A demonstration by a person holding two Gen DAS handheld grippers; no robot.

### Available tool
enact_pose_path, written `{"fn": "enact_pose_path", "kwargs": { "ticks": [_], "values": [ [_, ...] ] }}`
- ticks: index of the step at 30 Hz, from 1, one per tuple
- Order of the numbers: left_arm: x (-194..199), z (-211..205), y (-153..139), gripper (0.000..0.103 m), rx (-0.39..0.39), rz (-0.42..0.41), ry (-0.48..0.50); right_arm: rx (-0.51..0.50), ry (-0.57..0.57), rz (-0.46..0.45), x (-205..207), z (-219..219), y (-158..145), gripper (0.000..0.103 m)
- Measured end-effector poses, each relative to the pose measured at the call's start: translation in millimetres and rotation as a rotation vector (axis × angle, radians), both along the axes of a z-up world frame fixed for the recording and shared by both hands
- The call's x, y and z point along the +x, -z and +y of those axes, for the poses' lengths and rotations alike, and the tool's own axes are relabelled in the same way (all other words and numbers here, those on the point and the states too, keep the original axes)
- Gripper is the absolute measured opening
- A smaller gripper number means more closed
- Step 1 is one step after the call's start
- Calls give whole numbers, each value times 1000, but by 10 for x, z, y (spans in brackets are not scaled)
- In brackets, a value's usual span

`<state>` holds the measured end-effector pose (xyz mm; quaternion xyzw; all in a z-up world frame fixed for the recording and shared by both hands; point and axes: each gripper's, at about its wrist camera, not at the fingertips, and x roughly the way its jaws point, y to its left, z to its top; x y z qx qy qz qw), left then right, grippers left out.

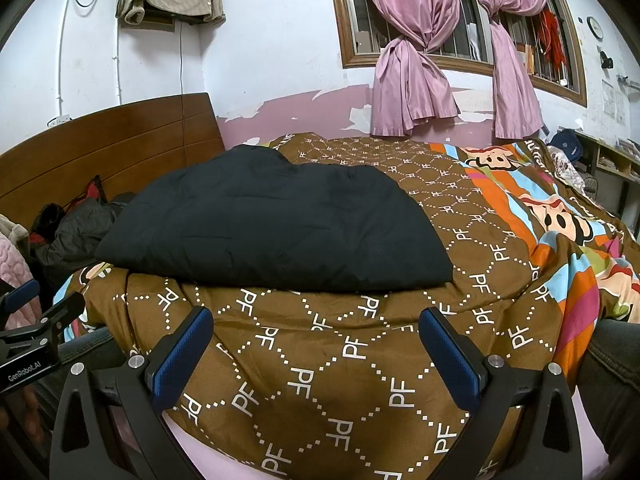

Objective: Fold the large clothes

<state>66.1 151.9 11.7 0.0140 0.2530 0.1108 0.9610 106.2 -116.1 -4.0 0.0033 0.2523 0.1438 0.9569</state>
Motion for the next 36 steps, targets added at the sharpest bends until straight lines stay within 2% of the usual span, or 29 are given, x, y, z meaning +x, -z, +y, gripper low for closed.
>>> {"fn": "enact_pose_path", "kwargs": {
  "ticks": [14,21,26,36],
  "values": [
    [1,7,-3,101,0,1,-3,2,1,3,3,1,7,103],
    [-43,90,-5,101,-24,-18,-16,2,1,3,3,3,7,103],
    [-64,88,3,101,13,-16,-50,2,2,3,7,5,2,103],
    [-75,148,3,101,5,-14,-44,2,2,5,7,8,0,103]
  ]
}}
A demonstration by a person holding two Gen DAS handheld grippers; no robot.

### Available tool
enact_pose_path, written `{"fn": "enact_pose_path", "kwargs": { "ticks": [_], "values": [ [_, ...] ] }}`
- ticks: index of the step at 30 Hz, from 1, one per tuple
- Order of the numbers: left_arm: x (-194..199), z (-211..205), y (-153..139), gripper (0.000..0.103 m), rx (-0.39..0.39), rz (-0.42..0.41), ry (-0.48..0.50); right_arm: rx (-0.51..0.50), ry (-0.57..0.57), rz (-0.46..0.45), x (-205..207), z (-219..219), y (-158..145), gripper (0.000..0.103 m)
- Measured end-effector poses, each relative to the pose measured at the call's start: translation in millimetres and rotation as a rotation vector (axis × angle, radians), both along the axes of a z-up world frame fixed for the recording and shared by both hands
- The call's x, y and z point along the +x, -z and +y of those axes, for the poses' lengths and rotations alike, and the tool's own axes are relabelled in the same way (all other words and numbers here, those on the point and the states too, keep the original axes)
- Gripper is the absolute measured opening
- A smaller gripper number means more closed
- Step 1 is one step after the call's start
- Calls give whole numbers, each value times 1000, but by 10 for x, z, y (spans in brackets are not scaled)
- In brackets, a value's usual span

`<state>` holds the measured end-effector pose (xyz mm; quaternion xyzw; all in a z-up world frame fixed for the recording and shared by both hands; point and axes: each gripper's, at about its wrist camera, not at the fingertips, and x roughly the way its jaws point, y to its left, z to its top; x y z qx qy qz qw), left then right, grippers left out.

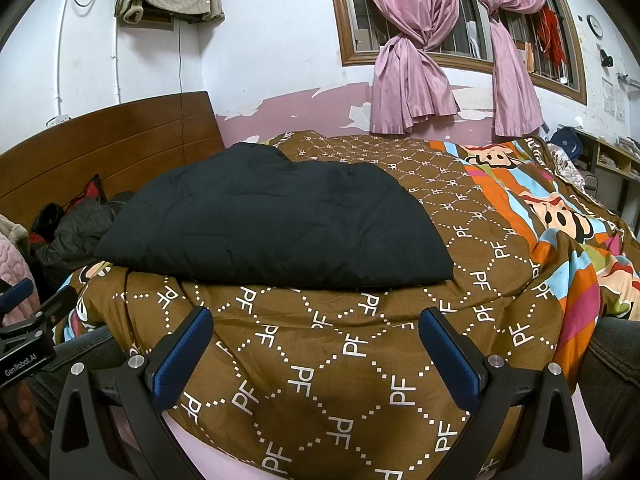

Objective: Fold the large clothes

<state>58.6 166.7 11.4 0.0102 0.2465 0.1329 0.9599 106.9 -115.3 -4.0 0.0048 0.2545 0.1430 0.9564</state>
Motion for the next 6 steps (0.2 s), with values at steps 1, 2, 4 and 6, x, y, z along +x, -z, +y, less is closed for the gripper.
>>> {"fn": "enact_pose_path", "kwargs": {
  "ticks": [1,2,4,6],
  "values": [
    [-1,5,0,101,-1,0,0,0,0,0,-2,0,2,103],
    [4,3,0,101,-1,0,1,0,0,0,2,2,-4,103],
    [5,5,-2,101,-1,1,0,0,1,0,3,3,-6,103],
    [16,4,-12,101,-1,4,0,0,0,0,1,3,-4,103]
  ]
}}
